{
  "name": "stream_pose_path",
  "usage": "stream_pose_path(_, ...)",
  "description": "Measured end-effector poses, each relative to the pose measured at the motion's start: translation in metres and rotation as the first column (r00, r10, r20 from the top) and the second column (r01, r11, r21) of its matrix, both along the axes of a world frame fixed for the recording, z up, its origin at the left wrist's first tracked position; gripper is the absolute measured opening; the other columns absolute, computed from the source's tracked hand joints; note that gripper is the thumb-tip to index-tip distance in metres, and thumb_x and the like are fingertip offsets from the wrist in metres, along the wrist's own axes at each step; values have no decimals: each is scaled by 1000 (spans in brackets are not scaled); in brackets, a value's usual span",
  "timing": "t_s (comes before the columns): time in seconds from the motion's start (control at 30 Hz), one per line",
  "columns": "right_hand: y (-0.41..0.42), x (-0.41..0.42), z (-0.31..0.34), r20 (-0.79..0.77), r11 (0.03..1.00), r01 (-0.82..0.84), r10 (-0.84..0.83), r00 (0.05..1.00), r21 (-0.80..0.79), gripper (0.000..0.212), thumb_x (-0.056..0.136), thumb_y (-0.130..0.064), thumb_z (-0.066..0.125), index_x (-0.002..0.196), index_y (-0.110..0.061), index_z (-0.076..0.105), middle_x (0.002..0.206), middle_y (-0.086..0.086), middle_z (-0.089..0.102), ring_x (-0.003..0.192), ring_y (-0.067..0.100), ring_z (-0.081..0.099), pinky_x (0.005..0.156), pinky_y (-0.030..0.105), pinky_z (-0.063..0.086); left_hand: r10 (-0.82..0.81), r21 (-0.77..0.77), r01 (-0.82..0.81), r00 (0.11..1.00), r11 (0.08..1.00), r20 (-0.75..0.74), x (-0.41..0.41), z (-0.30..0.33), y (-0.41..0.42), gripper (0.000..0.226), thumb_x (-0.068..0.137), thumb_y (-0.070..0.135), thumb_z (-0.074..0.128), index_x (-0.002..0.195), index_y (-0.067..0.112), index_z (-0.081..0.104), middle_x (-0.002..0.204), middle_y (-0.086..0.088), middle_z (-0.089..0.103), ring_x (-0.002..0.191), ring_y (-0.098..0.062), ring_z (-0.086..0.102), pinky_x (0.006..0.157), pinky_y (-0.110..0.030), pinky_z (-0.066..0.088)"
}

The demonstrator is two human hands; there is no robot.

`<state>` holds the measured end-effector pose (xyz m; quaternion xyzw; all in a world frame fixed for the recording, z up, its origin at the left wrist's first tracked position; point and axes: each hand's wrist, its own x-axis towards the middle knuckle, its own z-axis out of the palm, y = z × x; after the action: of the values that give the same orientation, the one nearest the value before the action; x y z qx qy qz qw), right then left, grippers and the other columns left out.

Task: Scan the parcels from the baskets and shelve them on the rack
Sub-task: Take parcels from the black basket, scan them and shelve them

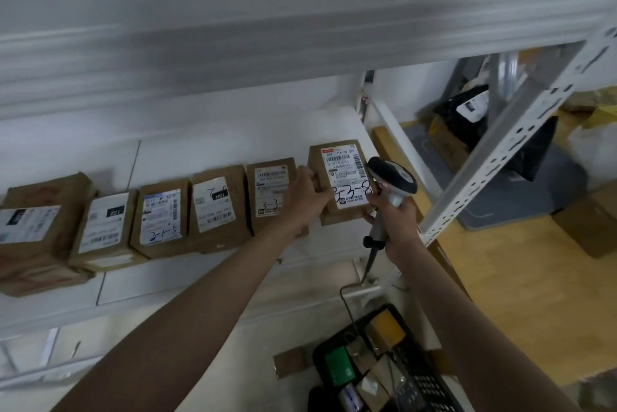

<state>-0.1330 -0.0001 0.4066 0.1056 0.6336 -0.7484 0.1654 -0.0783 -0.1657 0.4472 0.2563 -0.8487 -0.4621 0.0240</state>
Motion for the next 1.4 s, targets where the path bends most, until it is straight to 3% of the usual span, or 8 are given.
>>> stream_pose_path(0.2, -14, -17, -29, 97, 993, -24, 14, 995, 112, 19, 89, -3, 70, 105, -12, 69, 101, 11, 75, 93, 26, 72, 77, 41, 63, -31, -159, 38, 998, 987, 49, -9, -14, -3, 46, 83, 18, 80, 111, 14, 44, 103, -4, 61, 78, -12, 59, 54, -18, 43)
stream_pose_path(0.33, -32, -14, -41, 152, 982, -74, 47, 987, 175, 28, 89, -4, 69, 116, -6, 65, 107, 17, 72, 101, 35, 70, 89, 52, 60, -59, -312, 99, 989, 945, 136, -2, -16, -12, 59, 78, 26, 84, 123, 14, 48, 134, -12, 41, 122, -32, 47, 92, -41, 48)
stream_pose_path(0.43, -41, -17, -41, 143, 972, -105, 75, 987, 210, 27, 89, -6, 68, 116, -8, 64, 107, 15, 71, 100, 33, 69, 90, 52, 59, -25, -437, 150, 960, 887, 278, 6, -14, -29, 78, 77, 43, 81, 142, 23, 41, 155, -15, 20, 144, -46, 20, 114, -60, 30)
stream_pose_path(0.5, -44, -20, -39, 127, 964, -126, 98, 987, 233, 26, 89, -7, 68, 115, -9, 64, 106, 14, 71, 99, 33, 70, 90, 53, 60, -7, -415, 179, 924, 892, 383, 13, -17, -43, 90, 79, 56, 77, 152, 30, 31, 165, -14, 3, 150, -48, 3, 118, -68, 12)
stream_pose_path(0.6, -47, -22, -38, 116, 958, -141, 115, 987, 249, 23, 89, -6, 69, 112, -7, 66, 106, 18, 72, 99, 36, 70, 88, 54, 60, -29, -345, 196, 900, 918, 435, 25, -24, -59, 98, 77, 66, 73, 156, 35, 24, 167, -9, -8, 151, -46, -6, 116, -71, 14)
stream_pose_path(0.87, -73, -9, -48, 81, 949, -175, 159, 984, 261, 15, 87, -7, 74, 97, -16, 66, 92, 10, 72, 90, 35, 72, 85, 53, 61, -2, -338, 153, 913, 929, 409, 47, -33, -84, 99, 81, 63, 72, 159, 33, 20, 169, -7, -11, 154, -41, -3, 119, -64, 16)
stream_pose_path(1.03, -97, 2, -56, 74, 953, -202, 190, 979, 227, 21, 86, -4, 72, 106, -9, 67, 112, 28, 70, 84, 35, 67, 89, 59, 57, 36, -395, 125, 926, 910, 376, 65, -33, -100, 96, 83, 58, 72, 159, 28, 21, 168, -13, -2, 153, -42, -1, 121, -61, 14)
stream_pose_path(1.4, -130, 25, -51, 76, 934, -277, 266, 961, 226, 41, 88, -14, 73, 129, -13, 64, 123, 15, 68, 110, 38, 67, 94, 58, 56, 8, -415, 174, 915, 893, 403, 96, -28, -130, 95, 84, 51, 74, 159, 23, 24, 165, -15, 8, 150, -39, 6, 121, -54, 20)
